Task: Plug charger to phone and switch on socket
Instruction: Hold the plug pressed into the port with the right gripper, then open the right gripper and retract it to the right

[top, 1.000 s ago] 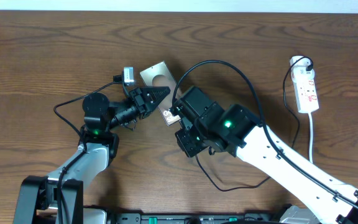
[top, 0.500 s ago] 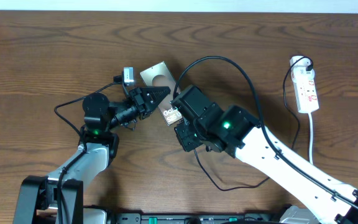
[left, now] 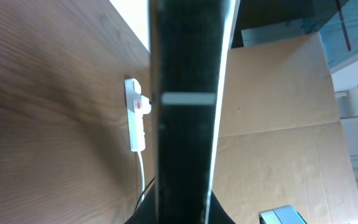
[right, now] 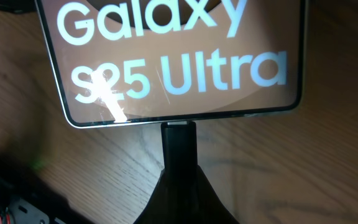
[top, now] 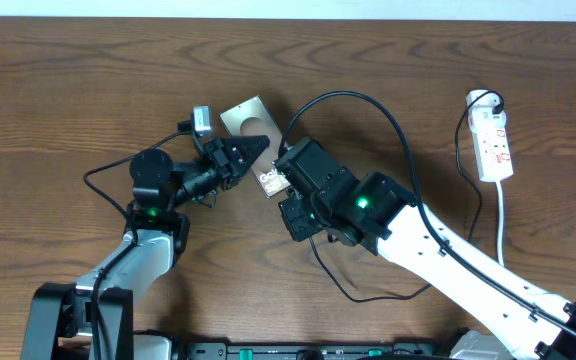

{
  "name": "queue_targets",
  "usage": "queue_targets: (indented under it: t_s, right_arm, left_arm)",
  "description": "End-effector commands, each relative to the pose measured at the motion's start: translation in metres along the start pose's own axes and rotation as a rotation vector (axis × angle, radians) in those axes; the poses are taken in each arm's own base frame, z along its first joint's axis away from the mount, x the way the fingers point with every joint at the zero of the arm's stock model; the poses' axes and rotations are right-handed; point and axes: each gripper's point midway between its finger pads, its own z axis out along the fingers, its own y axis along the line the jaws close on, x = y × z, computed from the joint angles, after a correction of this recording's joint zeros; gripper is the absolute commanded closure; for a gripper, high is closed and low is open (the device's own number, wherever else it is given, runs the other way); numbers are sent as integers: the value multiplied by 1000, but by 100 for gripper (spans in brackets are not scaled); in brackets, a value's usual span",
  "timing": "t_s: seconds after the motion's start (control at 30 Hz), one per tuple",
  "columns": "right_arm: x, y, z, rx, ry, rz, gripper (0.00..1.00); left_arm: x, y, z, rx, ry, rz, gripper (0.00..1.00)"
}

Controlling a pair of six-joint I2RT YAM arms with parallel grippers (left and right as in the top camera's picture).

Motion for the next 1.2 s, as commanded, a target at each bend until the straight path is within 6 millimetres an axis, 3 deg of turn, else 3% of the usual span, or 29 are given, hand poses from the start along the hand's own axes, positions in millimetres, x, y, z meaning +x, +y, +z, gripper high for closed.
queue_targets:
  t_s: [0.0, 0.47, 0.57, 0.73, 0.9, 0.97, 1.03, 1.1, 1.17]
  right_arm:
    - [-18, 3, -1, 5, -75, 0, 99]
    - [-32, 8, -5, -20, -134, 3, 99]
    - [-27, 6, -7, -13, -116, 2, 98]
    - [-11, 0, -7, 12, -53, 3, 70]
    - [5, -1, -13, 4, 7, 3, 60]
    - [13, -1, -18, -4, 32, 3, 59]
    - [19, -3, -25, 1, 42, 4, 50]
    - [23, -7, -38, 4, 36, 6, 40]
    - [26, -10, -54, 5, 8, 8, 23]
  left_arm:
    - [12, -12, 2, 38, 73, 55, 93]
    - [26, -16, 7, 54, 128, 72, 93]
    - [27, -16, 7, 54, 131, 74, 93]
    - [26, -16, 7, 55, 125, 110, 93]
    - [21, -11, 8, 37, 92, 148, 93]
    - [19, 3, 11, -20, 62, 130, 93]
    - [22, 16, 15, -72, 55, 107, 93]
    - [31, 26, 19, -113, 70, 123, 93]
    - [39, 36, 22, -156, 87, 140, 93]
